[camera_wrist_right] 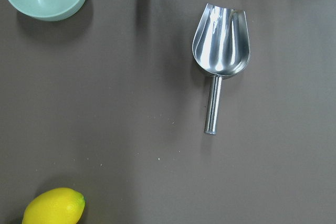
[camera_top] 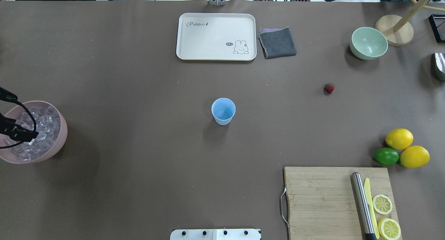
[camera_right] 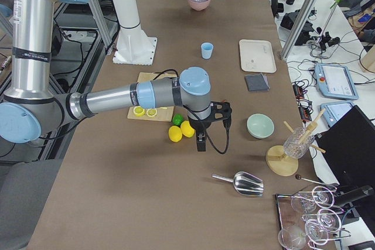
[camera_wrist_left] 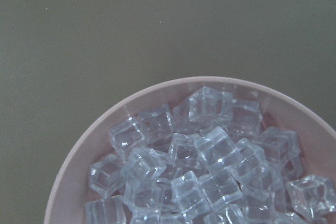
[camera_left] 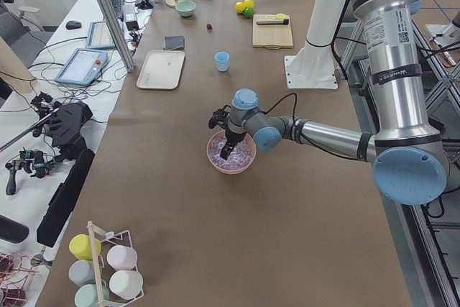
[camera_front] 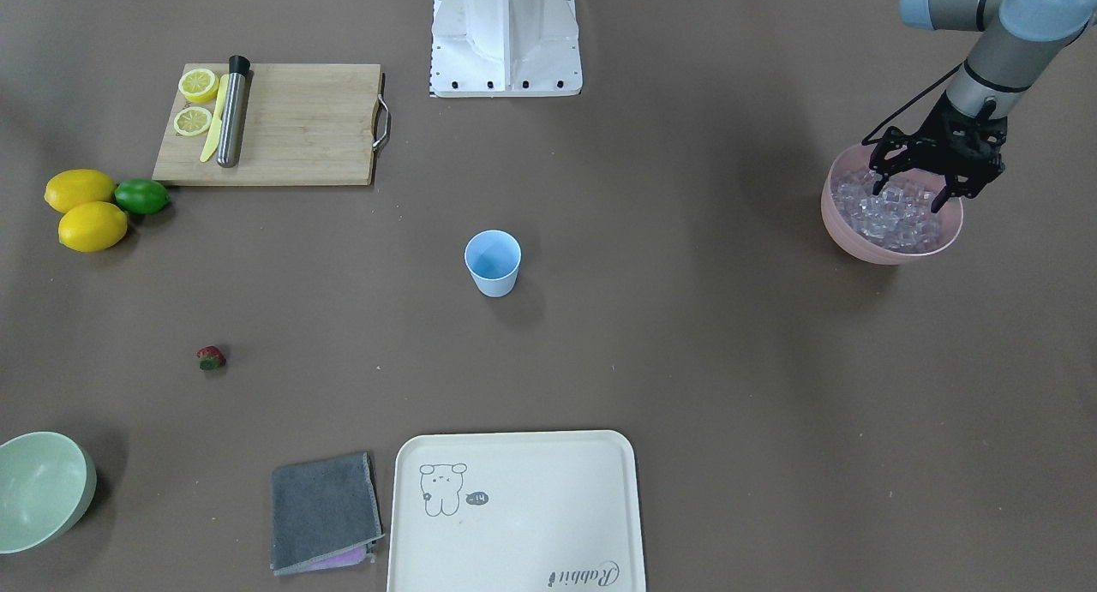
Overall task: Put ice and strawberries in cup
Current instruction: 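Lower the left gripper into the pink bowl onto the ice cubes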
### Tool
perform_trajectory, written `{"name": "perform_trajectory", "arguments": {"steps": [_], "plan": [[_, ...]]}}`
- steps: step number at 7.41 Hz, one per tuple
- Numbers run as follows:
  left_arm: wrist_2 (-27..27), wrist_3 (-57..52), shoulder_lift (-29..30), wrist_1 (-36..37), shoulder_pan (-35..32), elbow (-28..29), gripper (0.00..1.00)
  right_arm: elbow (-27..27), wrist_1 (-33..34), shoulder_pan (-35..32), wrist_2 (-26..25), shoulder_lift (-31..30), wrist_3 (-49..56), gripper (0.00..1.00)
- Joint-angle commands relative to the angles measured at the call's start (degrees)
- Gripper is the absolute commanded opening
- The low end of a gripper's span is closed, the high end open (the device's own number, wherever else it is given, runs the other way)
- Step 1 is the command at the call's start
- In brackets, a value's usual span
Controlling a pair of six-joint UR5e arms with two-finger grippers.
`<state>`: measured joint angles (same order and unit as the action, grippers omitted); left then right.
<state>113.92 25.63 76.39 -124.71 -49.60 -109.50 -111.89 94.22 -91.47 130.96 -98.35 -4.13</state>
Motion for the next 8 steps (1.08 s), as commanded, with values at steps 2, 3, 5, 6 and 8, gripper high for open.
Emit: {"name": "perform_trajectory", "arguments": {"steps": [2,3,5,6,8], "plan": [[0.1,-4.2,0.7,-0.1,0.0,0.4,0.88,0.0,0.0,0.0,0.0,0.0,0.0,1.0],[0.0,-4.3,1.0,-0.1,0.0,0.9,0.88,0.1,0.0,0.1,0.0,0.0,0.0,1.0],[-0.1,-6.6,0.9,-2.5,0.0,3.0,0.88,0.0,0.0,0.0,0.0,0.0,0.0,1.0],[-0.3,-9.3,0.9,-3.0,0.0,3.5,0.88,0.1,0.0,0.0,0.0,0.0,0.0,1.0],[-0.4,-10.0,0.8,-3.4,0.0,3.3,0.88,0.1,0.0,0.0,0.0,0.0,0.0,1.0]]}}
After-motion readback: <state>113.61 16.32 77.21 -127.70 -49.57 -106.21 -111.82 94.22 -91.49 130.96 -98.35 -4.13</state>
